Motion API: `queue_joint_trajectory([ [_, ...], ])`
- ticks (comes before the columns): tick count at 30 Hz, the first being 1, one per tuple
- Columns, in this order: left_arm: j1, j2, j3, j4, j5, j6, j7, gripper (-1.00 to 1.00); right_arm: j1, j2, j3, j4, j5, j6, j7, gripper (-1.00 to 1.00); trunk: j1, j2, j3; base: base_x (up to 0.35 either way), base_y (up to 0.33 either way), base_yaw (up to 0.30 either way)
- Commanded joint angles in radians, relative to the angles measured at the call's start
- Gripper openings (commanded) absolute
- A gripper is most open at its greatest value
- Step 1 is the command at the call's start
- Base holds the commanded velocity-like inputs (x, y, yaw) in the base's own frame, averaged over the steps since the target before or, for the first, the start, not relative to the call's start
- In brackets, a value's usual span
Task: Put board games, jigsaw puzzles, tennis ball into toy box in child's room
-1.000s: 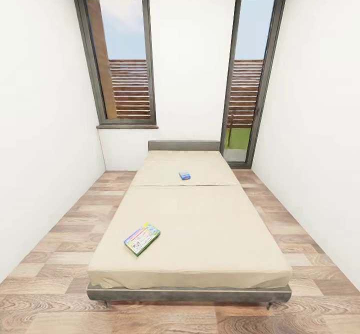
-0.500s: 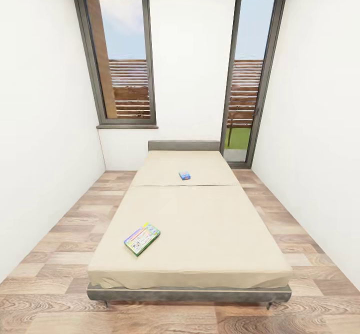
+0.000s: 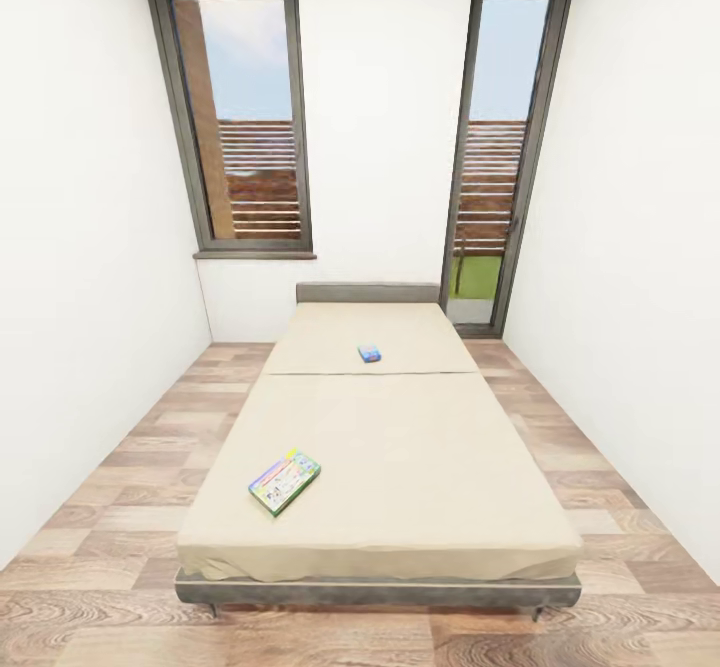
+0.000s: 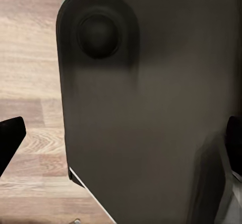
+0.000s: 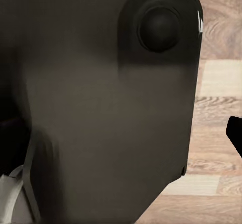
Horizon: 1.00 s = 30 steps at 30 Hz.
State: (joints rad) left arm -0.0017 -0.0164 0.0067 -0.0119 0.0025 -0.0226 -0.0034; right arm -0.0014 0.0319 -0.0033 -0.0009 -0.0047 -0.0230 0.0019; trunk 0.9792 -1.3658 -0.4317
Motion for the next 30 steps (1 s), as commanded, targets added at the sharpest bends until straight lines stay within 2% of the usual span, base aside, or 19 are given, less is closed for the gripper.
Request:
queue_joint_trajectory([
  [1,0.0,0.0,0.001,-0.002,0.0,-0.003,-0.002,1.0,0.0,0.002,0.0,0.0,0.0,-0.008,0.0,1.0,-0.004,0.007,0.002,0.0,0.0,0.0],
  [3,-0.001,0.001,0.0,-0.011,-0.001,-0.003,-0.005,1.0,0.0,0.005,-0.001,0.0,-0.001,-0.019,0.0,1.0,-0.012,0.021,0.009,0.0,0.0,0.0],
  [4,-0.001,0.002,-0.001,-0.023,-0.002,-0.001,-0.007,1.0,0.0,0.006,-0.002,0.0,-0.002,-0.066,0.0,1.0,-0.015,0.028,0.012,0.0,0.0,0.0],
  [7,-0.002,0.009,-0.001,-0.055,-0.002,0.003,-0.009,1.0,0.0,0.01,-0.002,0.0,-0.003,-0.085,0.002,1.0,-0.027,0.049,0.021,0.0,0.0,0.0],
  [12,-0.005,0.031,0.001,-0.094,0.003,0.008,-0.011,1.0,-0.004,0.013,-0.001,-0.01,-0.003,-0.089,0.007,1.0,-0.046,0.084,0.037,0.0,0.0,0.0],
  [15,-0.028,0.054,0.003,-0.11,0.005,0.015,-0.011,1.0,-0.024,0.006,-0.001,-0.04,-0.005,-0.058,0.006,1.0,-0.058,0.105,0.046,0.0,0.0,0.0],
  [18,-0.087,0.075,0.005,-0.119,0.008,0.055,-0.011,1.0,-0.074,0.0,-0.005,-0.082,-0.007,0.026,0.003,1.0,-0.069,0.126,0.056,0.0,0.0,0.0],
  [21,-0.184,0.09,0.005,-0.123,0.008,0.165,-0.013,1.0,-0.149,-0.004,-0.015,-0.135,-0.025,0.159,-0.009,1.0,-0.081,0.147,0.065,0.0,0.0,0.0],
  [23,-0.225,0.096,0.005,-0.124,0.008,0.209,-0.014,1.0,-0.181,-0.004,-0.021,-0.155,-0.035,0.209,-0.02,1.0,-0.088,0.161,0.071,0.0,0.0,0.0],
  [24,-0.264,0.104,0.005,-0.125,0.008,0.244,-0.014,1.0,-0.21,-0.004,-0.024,-0.171,-0.042,0.255,-0.035,1.0,-0.092,0.168,0.074,0.0,0.0,0.0],
  [28,-0.343,0.123,0.005,-0.127,0.007,0.294,-0.016,1.0,-0.276,0.003,-0.029,-0.195,-0.05,0.375,-0.091,1.0,-0.107,0.196,0.087,0.0,0.0,0.0],
  [30,-0.365,0.127,0.004,-0.129,0.007,0.3,-0.016,1.0,-0.293,0.007,-0.03,-0.204,-0.052,0.406,-0.11,1.0,-0.115,0.21,0.093,0.0,0.0,0.0],
])
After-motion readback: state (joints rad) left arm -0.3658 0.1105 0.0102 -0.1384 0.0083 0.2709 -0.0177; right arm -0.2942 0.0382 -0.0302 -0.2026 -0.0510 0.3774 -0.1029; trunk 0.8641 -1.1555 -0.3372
